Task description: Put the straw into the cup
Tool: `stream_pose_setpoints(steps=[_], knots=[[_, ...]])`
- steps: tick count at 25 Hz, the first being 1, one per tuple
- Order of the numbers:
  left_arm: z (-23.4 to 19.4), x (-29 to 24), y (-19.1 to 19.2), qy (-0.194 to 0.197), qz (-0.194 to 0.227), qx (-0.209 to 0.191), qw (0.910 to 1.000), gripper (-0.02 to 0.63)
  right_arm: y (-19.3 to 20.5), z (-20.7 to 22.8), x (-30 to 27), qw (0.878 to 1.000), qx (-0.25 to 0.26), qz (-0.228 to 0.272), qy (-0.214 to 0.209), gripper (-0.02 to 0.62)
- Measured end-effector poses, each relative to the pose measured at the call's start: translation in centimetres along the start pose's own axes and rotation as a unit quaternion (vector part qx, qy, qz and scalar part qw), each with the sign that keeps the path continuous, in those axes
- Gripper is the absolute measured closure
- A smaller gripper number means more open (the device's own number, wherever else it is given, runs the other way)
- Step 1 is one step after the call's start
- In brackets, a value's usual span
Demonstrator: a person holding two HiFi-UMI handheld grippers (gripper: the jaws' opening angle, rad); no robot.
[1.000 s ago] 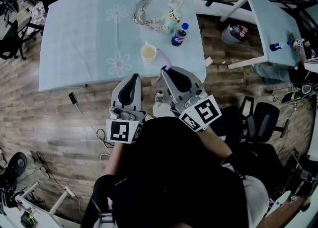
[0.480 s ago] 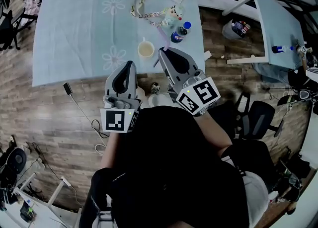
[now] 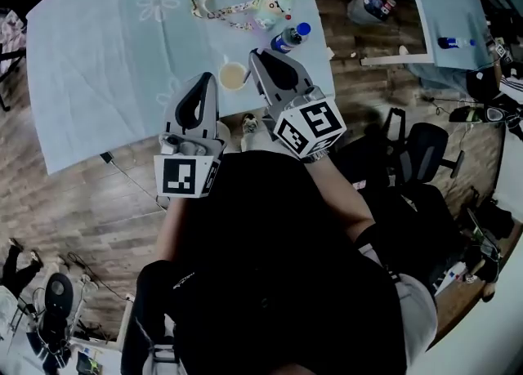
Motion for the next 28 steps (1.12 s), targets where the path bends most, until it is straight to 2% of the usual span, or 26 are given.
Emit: stream_pose_setpoints(steps=[5, 8, 14, 22, 28], knots=[[-4.0, -2.1, -0.5, 0.063, -0.003, 0.009, 0.9980, 0.598, 2.6, 0.1, -3.5, 0.998, -0.004, -0.034, 0.052, 0.566], [-5.6, -3.0, -0.5, 0.085, -0.022, 0.017, 0.9960, 0.598, 4.1, 0.4, -4.7, 0.996, -0.007, -0.044, 0.076, 0.566], [-6.7, -4.5, -0.6, 0.125, -0.031, 0.018, 0.9915, 0.598, 7.6, 1.1, -6.1, 0.991, -0.030, -0.066, 0.111, 0.566], [-6.9, -4.7, -0.2, 0.143, -0.035, 0.029, 0.9887, 0.598, 12.8, 1.8, -7.2, 0.986, -0.052, -0.087, 0.131, 0.566], [-7.1, -4.3, 0.0, 0.144, -0.031, 0.035, 0.9884, 0.598, 14.0, 1.8, -7.5, 0.985, -0.045, -0.094, 0.140, 0.566]])
Point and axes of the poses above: the fingertips, and each gripper's own axes: x backward along the fingers, z to its right, y out of its underside, the point moved 10 cm from there along x, backward along the fingers, and after that the axes turned 12 degrees about y, right-handed, at the moved point
